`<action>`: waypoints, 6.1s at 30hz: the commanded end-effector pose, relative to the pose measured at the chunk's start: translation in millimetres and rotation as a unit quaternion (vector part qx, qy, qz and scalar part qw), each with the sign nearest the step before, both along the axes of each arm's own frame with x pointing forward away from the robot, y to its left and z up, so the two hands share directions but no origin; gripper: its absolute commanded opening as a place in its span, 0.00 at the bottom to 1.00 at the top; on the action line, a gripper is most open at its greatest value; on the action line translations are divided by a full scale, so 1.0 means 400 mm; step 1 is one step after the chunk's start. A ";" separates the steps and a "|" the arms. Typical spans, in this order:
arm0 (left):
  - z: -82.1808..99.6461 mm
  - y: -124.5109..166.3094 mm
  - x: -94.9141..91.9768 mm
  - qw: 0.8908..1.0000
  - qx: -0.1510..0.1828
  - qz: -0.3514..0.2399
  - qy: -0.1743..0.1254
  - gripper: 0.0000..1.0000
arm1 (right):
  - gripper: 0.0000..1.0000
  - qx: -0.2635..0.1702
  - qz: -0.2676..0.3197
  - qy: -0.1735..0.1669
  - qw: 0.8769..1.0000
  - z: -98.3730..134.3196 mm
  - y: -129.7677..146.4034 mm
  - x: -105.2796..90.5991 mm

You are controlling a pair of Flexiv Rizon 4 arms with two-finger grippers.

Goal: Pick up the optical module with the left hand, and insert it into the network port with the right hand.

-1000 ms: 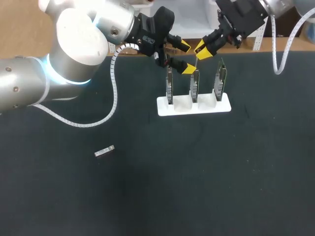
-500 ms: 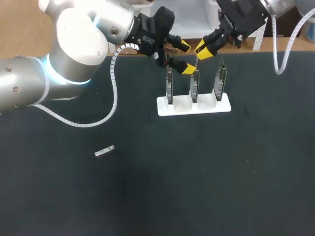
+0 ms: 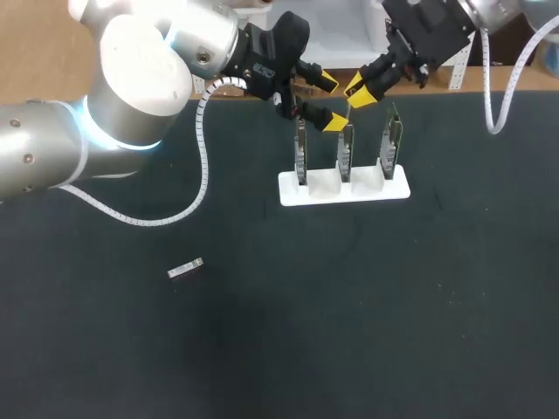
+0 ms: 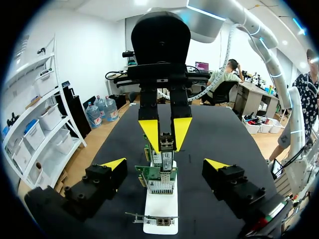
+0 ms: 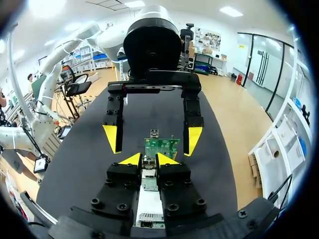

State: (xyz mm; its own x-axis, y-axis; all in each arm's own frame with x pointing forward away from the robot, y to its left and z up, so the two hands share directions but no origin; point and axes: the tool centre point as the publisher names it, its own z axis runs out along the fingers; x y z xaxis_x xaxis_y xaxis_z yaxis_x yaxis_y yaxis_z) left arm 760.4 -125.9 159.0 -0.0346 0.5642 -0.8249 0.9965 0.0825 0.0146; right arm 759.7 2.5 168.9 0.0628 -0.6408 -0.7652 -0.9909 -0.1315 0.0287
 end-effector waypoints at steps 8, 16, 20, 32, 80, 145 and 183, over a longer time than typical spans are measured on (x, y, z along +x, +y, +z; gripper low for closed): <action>0.002 -0.002 0.004 1.000 0.003 -0.001 0.001 1.00 | 0.00 -0.002 -0.002 -0.001 1.000 -0.007 0.006 0.000; 0.002 -0.002 0.004 1.000 0.003 -0.001 0.001 1.00 | 0.00 -0.003 -0.004 -0.001 1.000 -0.006 0.002 0.003; 0.002 -0.002 0.004 1.000 0.003 -0.001 0.001 1.00 | 0.00 -0.002 -0.004 -0.003 1.000 -0.002 0.001 0.003; 0.002 -0.002 0.004 1.000 0.003 -0.001 0.001 1.00 | 0.00 -0.004 -0.002 -0.005 1.000 0.001 -0.004 0.000; 0.002 -0.002 0.004 1.000 0.003 -0.001 0.001 1.00 | 0.00 -0.013 -0.008 -0.009 1.000 -0.024 0.002 -0.008; 0.002 -0.002 0.004 1.000 0.003 -0.001 0.001 1.00 | 0.00 0.005 -0.062 -0.020 0.998 -0.018 -0.067 0.002; 0.002 -0.002 0.004 1.000 0.003 -0.001 0.001 1.00 | 0.00 0.001 -0.023 -0.023 0.999 -0.029 0.011 0.018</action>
State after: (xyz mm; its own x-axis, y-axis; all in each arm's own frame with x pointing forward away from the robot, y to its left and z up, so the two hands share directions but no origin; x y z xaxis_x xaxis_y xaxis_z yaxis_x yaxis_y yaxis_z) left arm 760.5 -125.9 159.0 -0.0345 0.5642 -0.8249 0.9965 0.0824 0.0147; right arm 765.5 5.9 157.6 0.0684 -0.6424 -0.7633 -0.9964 -0.0831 -0.0194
